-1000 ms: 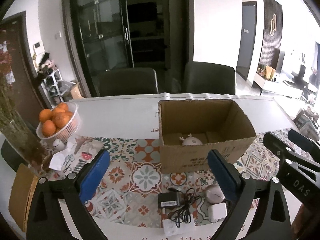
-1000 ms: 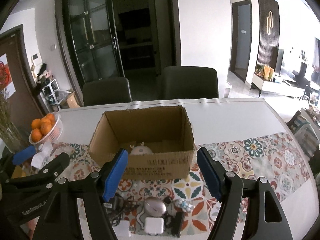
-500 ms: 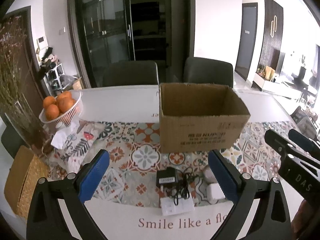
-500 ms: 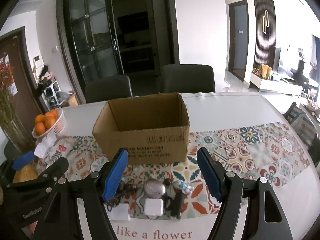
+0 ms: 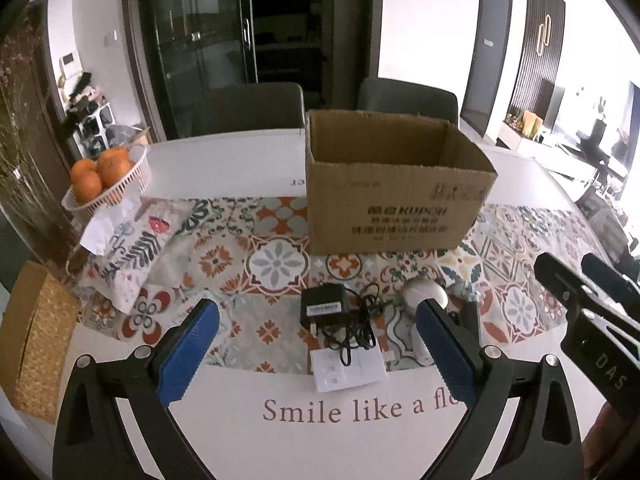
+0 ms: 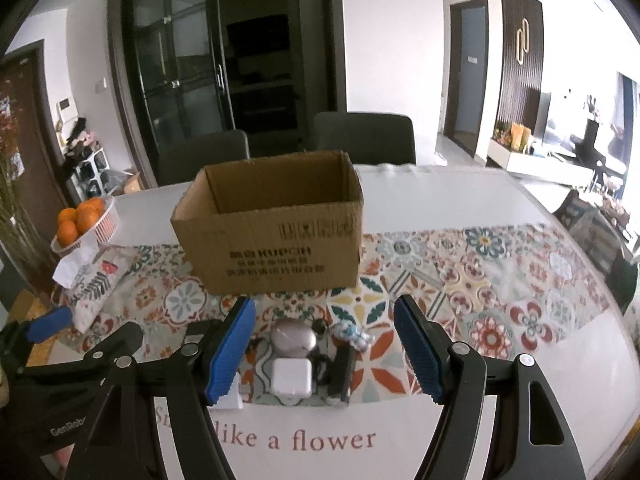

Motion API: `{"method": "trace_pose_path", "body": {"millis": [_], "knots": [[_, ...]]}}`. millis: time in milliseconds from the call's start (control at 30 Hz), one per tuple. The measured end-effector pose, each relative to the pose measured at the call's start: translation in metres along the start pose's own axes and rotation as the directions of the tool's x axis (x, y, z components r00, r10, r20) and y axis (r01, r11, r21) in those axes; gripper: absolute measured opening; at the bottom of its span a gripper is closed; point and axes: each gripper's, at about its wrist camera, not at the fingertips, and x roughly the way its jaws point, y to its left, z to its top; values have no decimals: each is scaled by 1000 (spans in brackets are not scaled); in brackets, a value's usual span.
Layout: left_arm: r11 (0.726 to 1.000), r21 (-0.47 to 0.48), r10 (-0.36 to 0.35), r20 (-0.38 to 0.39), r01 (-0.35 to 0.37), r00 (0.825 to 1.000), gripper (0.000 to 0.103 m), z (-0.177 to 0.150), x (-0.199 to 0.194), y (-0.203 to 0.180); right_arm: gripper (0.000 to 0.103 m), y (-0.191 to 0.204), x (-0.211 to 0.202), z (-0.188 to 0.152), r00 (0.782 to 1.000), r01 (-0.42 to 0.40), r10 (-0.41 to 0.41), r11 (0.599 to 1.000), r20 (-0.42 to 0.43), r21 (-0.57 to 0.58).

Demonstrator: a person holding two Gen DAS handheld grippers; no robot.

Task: Organize rigid objects
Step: 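Grasp the black power adapter with the left gripper while the right gripper grasps the black rectangular device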

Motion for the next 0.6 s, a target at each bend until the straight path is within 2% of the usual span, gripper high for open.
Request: {"method": "trace_pose_path", "body": {"millis": [267, 600], "knots": [[999, 10, -44, -36, 44, 998, 101, -6, 19, 1, 72, -3, 17, -19, 998, 13, -9, 998, -55, 56], [996, 15, -83, -118, 86, 989, 100, -8, 56, 0, 72, -6, 41, -32, 992, 49, -35, 992, -119, 116]]}}
